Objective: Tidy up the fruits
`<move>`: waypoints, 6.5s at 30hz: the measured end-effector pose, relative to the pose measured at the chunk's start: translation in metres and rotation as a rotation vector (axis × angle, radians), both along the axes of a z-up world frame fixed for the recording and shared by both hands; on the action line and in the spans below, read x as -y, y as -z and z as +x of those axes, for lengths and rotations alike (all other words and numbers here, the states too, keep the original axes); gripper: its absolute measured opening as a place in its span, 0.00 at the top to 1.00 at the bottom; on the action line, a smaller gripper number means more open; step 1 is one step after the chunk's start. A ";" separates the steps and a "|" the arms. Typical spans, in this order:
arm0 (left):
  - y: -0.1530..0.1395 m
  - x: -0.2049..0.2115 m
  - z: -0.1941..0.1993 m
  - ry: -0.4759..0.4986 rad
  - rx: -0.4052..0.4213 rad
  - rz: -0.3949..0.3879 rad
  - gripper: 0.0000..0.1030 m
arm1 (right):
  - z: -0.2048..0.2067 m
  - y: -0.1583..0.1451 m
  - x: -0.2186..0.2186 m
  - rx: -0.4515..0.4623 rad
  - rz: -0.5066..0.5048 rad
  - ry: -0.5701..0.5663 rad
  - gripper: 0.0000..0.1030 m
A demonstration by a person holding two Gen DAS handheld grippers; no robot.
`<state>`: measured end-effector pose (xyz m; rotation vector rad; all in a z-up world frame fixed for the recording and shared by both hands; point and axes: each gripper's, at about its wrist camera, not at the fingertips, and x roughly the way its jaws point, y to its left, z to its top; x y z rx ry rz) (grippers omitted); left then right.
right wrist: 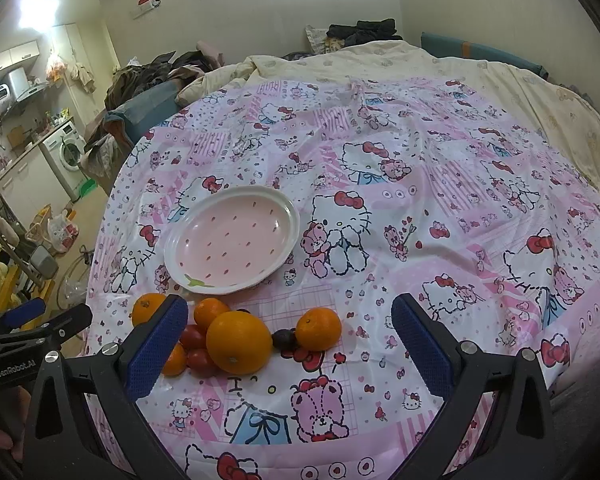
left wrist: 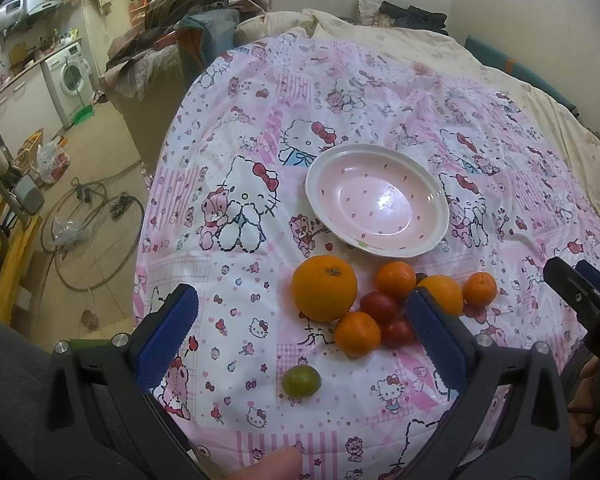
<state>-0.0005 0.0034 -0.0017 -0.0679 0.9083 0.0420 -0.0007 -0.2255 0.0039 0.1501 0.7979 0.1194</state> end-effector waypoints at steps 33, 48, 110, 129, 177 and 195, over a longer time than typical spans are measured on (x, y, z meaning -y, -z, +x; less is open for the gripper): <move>0.002 0.001 0.000 -0.005 -0.019 0.000 0.00 | 0.003 0.009 0.000 -0.041 0.020 -0.005 0.00; 0.015 -0.012 0.009 -0.062 -0.128 -0.016 0.00 | 0.070 0.051 0.043 -0.443 0.260 0.001 0.11; 0.114 0.026 0.113 0.032 -0.564 0.002 0.45 | 0.090 0.067 0.043 -0.418 0.385 0.017 0.58; 0.026 0.019 0.112 0.081 -0.358 -0.022 0.47 | 0.096 0.034 0.041 -0.329 0.387 -0.045 0.58; 0.054 0.018 0.222 0.081 -0.474 -0.129 0.47 | 0.264 0.114 -0.052 -0.426 0.127 -0.345 0.55; 0.078 0.037 0.238 0.087 -0.476 -0.127 0.47 | 0.253 0.064 0.000 -0.310 0.265 -0.193 0.32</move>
